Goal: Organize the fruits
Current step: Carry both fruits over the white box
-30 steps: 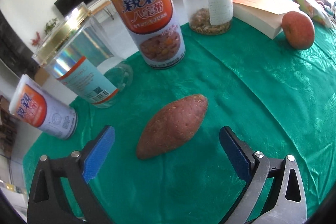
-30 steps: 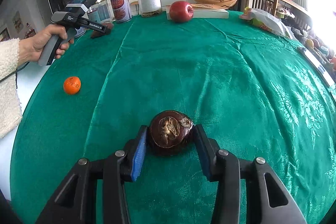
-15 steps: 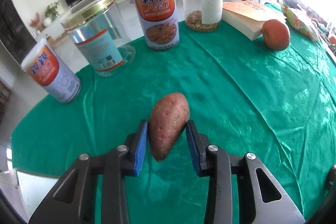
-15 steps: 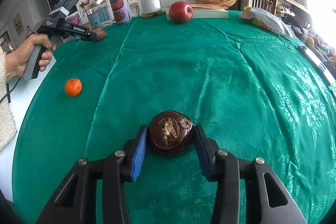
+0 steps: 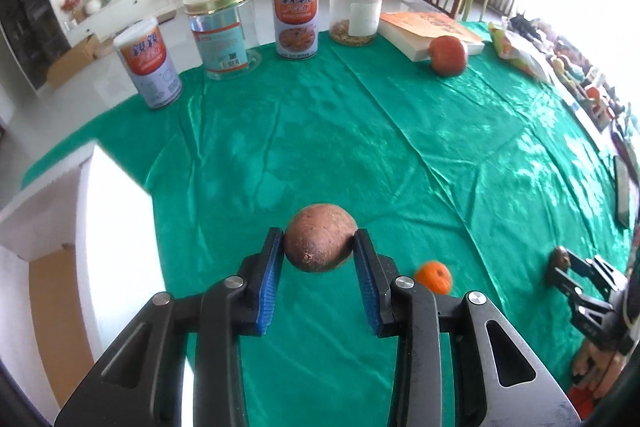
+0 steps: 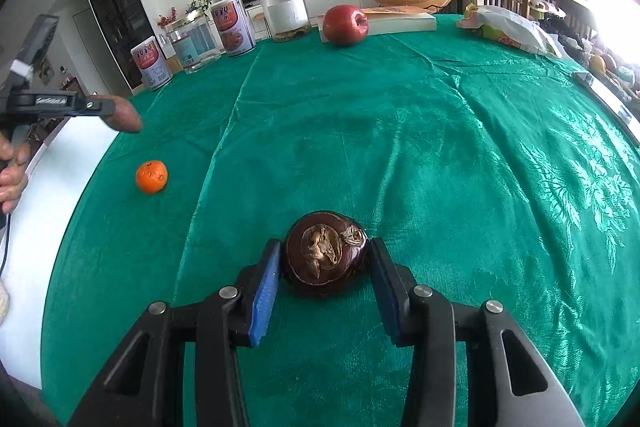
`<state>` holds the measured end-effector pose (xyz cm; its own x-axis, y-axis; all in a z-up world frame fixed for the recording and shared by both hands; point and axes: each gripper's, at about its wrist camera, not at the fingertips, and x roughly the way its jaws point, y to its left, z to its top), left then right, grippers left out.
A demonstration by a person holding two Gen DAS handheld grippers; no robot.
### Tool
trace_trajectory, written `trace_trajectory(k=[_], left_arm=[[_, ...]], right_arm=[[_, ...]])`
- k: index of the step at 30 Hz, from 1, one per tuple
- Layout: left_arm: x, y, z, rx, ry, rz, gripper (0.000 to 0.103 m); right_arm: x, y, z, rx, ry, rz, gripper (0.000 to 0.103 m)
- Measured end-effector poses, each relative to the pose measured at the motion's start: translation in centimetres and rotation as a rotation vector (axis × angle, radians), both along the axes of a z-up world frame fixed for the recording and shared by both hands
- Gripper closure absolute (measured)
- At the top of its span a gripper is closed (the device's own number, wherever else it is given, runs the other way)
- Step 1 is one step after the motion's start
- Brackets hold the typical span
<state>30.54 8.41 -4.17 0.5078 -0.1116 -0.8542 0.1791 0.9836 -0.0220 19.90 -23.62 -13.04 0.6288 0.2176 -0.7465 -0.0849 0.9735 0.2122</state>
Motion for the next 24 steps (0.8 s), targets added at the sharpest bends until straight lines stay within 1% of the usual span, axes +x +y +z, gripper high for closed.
trace_trajectory(k=[3,5,7,8,11,12,13,16,18,20,22,24], left_arm=[[-4.8,-0.3,1.0,-0.052,0.007,-0.006,0.068],[-8.0,-0.7,0.9,-0.083,0.044,0.001,0.068],[-11.0,-1.6,0.0,-0.091,0.095,0.013,0.068],[-12.5,-2.0,-0.6,-0.107,0.122,0.013,0.067],[-16.0,-3.4,-3.4,-0.166,0.197,0.032,0.067],[-16.8,-3.7,-4.1,-0.17,0.195,0.043,0.067],[-17.5,-4.0,-3.9,-0.157,0.135,0.051,0.067],[-17.5,-5.0,-3.9,-0.122,0.066,0.053,0.067],[-17.3,-6.0,-3.9,-0.062,0.007,0.01,0.067],[-17.1,-7.0,-4.2,-0.02,-0.049,-0.026,0.066],[-16.2,-7.8,-4.6,0.006,-0.081,-0.044,0.067],[-15.1,-8.4,-5.4,0.01,-0.086,-0.039,0.067]], right_arm=[[-0.3,-0.4,0.0,0.034,0.001,-0.003,0.059],[-0.5,-0.7,0.0,0.062,0.006,-0.012,0.059],[-0.8,-0.9,0.0,0.096,0.012,-0.018,0.059],[-0.9,-0.9,0.0,0.106,0.015,-0.016,0.059],[-1.3,-0.3,0.2,0.095,0.013,-0.003,0.059],[-1.4,-0.1,0.3,0.087,0.007,0.003,0.059],[-1.6,0.1,0.5,0.076,0.0,0.009,0.059],[-1.9,0.7,0.8,0.039,-0.018,0.021,0.059],[-1.8,1.1,0.7,0.02,-0.01,0.026,0.059],[-1.7,1.2,0.4,0.013,0.003,0.027,0.059],[-1.6,1.2,0.2,0.006,0.011,0.025,0.059],[-1.6,1.1,0.1,0.002,0.016,0.021,0.059]])
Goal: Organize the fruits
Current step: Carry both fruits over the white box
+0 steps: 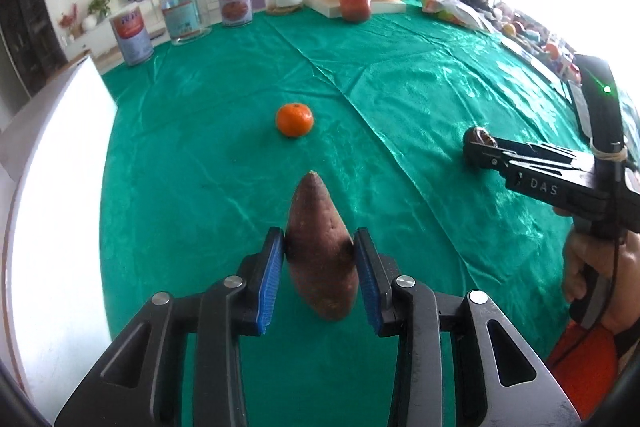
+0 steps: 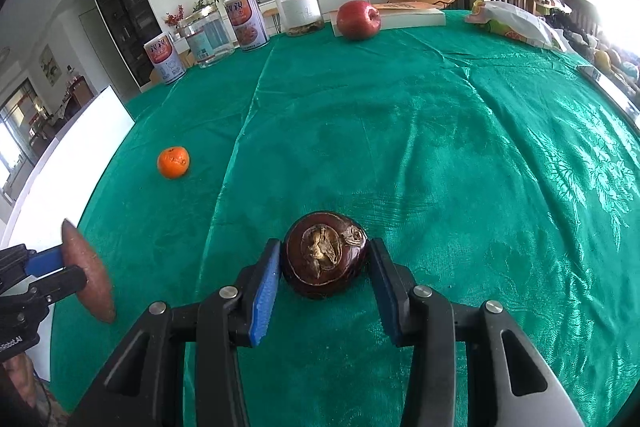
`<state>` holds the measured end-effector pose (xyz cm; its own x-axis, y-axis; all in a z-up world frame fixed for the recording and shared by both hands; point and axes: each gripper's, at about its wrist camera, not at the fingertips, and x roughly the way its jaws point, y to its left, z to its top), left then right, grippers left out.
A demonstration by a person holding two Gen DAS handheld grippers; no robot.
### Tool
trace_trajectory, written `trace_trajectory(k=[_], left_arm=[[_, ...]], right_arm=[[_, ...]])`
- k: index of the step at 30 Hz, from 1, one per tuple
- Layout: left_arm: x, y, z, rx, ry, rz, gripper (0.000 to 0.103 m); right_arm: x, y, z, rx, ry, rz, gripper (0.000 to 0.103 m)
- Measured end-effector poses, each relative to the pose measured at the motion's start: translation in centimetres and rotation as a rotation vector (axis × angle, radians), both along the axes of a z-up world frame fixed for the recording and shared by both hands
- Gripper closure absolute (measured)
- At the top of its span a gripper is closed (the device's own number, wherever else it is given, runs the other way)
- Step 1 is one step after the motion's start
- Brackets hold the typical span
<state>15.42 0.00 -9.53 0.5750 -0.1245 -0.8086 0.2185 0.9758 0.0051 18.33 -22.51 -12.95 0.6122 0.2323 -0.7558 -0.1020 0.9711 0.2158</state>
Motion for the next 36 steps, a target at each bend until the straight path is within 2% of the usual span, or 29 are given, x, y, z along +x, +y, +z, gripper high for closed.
trace_trajectory(k=[6,10,12,13,14,16,19,23,25,30,36], left_arm=[[1.6,-1.4,-1.2,0.04,-0.004,-0.008,0.066],[0.9,-0.8,-2.4,0.059,0.048,-0.002,0.037],[0.7,-0.5,-3.2,0.059,0.066,0.003,0.042],[0.8,-0.2,-3.2,0.018,0.071,0.004,0.059],[0.9,0.0,-3.1,-0.002,0.076,0.018,0.063],[1.0,0.3,-3.0,-0.028,0.081,0.034,0.063],[0.3,1.1,-2.1,-0.119,0.084,0.053,0.064],[-2.7,2.4,1.3,-0.26,0.064,0.04,0.064],[-4.7,3.3,3.2,-0.302,0.049,0.028,0.064],[-9.3,5.9,7.3,-0.282,-0.017,0.067,0.064],[-11.4,9.6,9.9,-0.205,-0.113,0.184,0.064]], right_arm=[[0.0,-0.8,0.0,0.009,0.002,-0.027,0.059],[0.0,-0.6,0.1,0.001,0.002,-0.023,0.059],[0.1,-0.8,0.1,0.044,0.008,-0.011,0.059],[0.3,-1.1,0.0,0.082,0.018,-0.01,0.059],[0.3,-1.5,0.0,0.116,0.034,-0.013,0.059],[0.4,-2.4,0.1,0.189,0.086,-0.01,0.06],[-0.5,-3.4,1.3,0.264,0.111,-0.006,0.06],[-2.3,-2.4,3.6,0.277,0.128,0.036,0.06],[-3.5,-0.9,4.6,0.278,0.138,0.069,0.06],[-6.5,4.6,7.5,0.302,0.12,0.203,0.06],[-8.6,11.2,10.5,0.263,0.085,0.342,0.06]])
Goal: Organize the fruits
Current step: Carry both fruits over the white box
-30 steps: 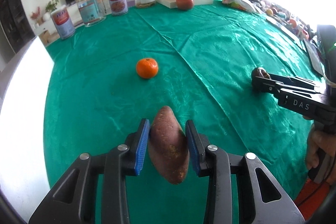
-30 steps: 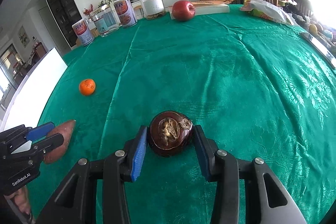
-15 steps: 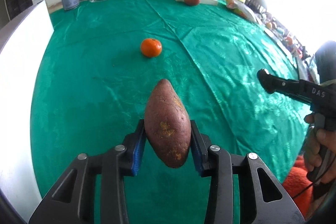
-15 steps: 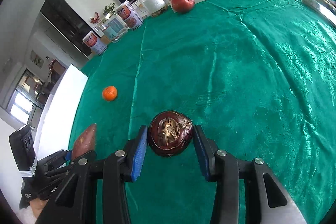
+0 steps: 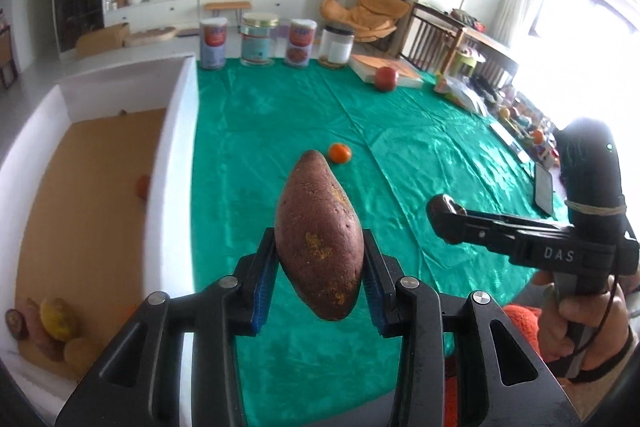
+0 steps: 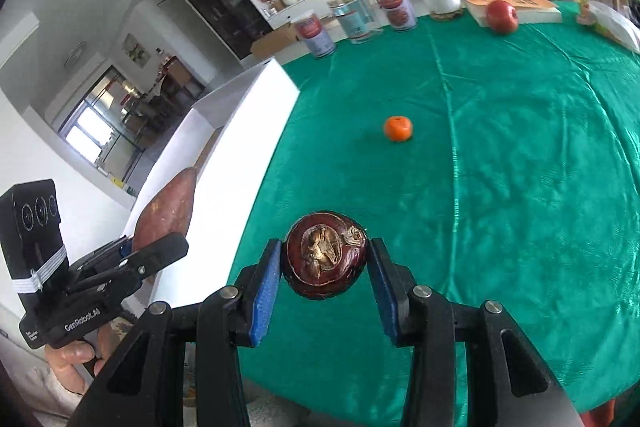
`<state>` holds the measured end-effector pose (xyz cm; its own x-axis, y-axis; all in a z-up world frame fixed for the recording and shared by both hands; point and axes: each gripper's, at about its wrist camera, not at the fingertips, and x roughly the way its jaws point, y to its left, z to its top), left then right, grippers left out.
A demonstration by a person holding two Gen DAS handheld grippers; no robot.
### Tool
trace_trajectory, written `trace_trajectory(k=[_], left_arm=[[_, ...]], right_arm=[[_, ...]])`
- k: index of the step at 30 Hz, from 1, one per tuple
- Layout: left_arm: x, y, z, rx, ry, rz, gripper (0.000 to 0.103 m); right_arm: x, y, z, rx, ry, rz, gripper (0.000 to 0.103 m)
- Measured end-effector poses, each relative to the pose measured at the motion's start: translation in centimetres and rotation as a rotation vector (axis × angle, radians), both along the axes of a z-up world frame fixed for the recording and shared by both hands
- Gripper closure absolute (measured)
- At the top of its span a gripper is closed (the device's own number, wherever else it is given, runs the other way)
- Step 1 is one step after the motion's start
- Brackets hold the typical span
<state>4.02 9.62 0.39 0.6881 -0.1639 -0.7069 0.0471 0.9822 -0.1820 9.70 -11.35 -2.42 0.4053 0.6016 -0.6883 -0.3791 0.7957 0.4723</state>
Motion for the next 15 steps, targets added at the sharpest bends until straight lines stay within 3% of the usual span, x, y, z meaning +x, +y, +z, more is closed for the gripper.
trace_trajectory(k=[11,13,15], left_arm=[[-1.5,5.3,1.1,0.111,-0.058,0.16,0.064],[-1.7,6.0,1.0,0.097,-0.058,0.171,0.064],[-1.6,7.5,0.8,0.008,-0.036,0.168,0.063]], right_arm=[[-0.6,5.3,1.4,-0.065,-0.029,0.078,0.06],[-0.4,6.4,1.5,-0.07,-0.026,0.089,0.06],[-0.3,8.1,1.9,-0.062,-0.017,0.105,0.06]])
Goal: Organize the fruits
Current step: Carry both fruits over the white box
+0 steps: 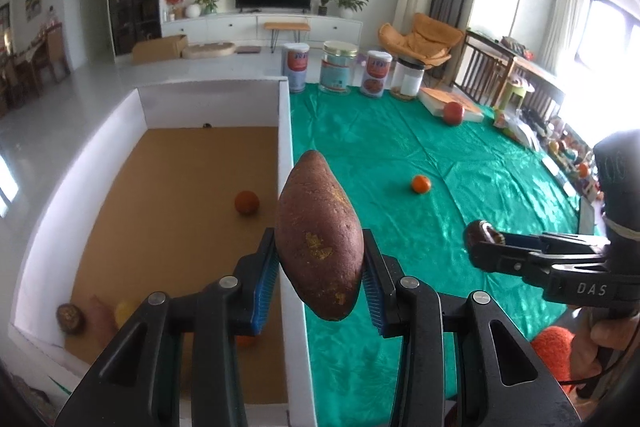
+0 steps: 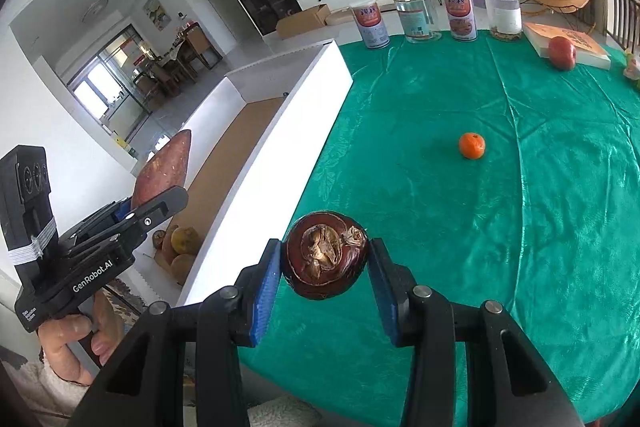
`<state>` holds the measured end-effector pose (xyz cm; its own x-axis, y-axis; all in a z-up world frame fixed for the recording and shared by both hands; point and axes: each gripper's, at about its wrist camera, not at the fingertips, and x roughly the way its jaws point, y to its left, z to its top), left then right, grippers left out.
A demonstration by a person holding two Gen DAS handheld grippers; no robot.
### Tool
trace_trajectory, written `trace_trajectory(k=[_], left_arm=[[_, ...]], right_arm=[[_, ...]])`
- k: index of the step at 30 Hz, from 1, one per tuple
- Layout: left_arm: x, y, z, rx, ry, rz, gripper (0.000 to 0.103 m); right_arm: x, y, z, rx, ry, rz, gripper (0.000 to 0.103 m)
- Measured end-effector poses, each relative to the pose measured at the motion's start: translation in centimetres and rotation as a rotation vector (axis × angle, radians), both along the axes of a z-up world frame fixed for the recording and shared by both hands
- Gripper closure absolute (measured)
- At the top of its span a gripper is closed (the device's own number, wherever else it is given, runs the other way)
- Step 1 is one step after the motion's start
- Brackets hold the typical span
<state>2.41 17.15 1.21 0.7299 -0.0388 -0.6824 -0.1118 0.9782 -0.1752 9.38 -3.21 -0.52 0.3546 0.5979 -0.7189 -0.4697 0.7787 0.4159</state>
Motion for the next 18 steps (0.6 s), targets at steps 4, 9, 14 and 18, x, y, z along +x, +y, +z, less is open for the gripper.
trace_trajectory(k=[4,9,14,18], left_arm=[[0.0,6.1,-1.0,-0.269,0.056,0.05,0.064],[0.4,13.2,-2.9,-0.242,0.104,0.217,0.063],[2.2,17.4,-6.1,-0.239,0.208,0.307,0.063],[2.6,17.8,-7.7,-0.197,0.271,0.337,0.062]], right_arm=[[-0.2,6.0,2.0,-0.004,-0.045,0.107,0.06],[-0.5,15.3,2.0,-0.117,-0.113,0.259,0.06],[-0.4,21.7,-1.2,-0.269,-0.159,0.347,0.06],[-0.3,23.1,-3.0,-0.326,-0.184,0.349,0.058]])
